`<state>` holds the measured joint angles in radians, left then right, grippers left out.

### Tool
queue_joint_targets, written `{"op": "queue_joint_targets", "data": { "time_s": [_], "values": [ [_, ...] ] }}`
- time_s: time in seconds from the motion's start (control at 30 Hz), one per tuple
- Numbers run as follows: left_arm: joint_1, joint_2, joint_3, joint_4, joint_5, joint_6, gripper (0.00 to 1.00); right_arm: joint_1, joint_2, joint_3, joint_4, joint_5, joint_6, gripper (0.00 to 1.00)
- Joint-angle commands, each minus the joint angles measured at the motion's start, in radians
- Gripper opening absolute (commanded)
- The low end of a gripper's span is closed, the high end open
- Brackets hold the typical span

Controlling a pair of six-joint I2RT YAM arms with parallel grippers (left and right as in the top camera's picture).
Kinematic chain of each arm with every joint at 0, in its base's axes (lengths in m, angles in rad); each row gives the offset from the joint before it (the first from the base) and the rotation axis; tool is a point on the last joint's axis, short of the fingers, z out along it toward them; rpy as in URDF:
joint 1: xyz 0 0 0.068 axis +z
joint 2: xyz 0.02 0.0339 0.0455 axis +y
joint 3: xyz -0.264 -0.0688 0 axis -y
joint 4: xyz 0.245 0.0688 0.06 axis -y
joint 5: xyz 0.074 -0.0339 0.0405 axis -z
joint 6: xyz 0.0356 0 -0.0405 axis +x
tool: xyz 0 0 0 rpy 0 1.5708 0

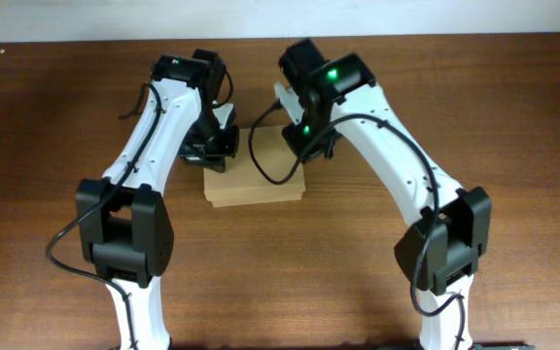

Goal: Pack container
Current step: 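Press down on the closed lid with both grippers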

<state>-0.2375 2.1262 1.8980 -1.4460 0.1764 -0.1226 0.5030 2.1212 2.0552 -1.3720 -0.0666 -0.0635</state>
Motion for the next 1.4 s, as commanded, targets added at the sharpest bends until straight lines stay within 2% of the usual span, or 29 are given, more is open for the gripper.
{"op": "queue_joint_targets", "data": {
  "time_s": [0.0,0.23,0.9,1.37],
  "values": [
    [0.001,-0.01,-0.074,0.04,0.014,0.015,0.02,0.008,-0.031,-0.094,0.036,-0.033,0.001,0.04],
    [0.001,-0.01,-0.16,0.105,0.014,0.015,0.01,0.008,-0.032,-0.183,0.098,-0.034,0.0,0.04],
    [0.001,-0.01,-0.159,0.13,0.014,0.004,0.02,0.055,-0.05,0.0,0.04,-0.034,-0.008,0.04],
    [0.001,-0.01,-0.159,0.13,0.014,0.004,0.02,0.053,-0.02,-0.208,0.158,-0.034,0.013,0.04]
  ]
}}
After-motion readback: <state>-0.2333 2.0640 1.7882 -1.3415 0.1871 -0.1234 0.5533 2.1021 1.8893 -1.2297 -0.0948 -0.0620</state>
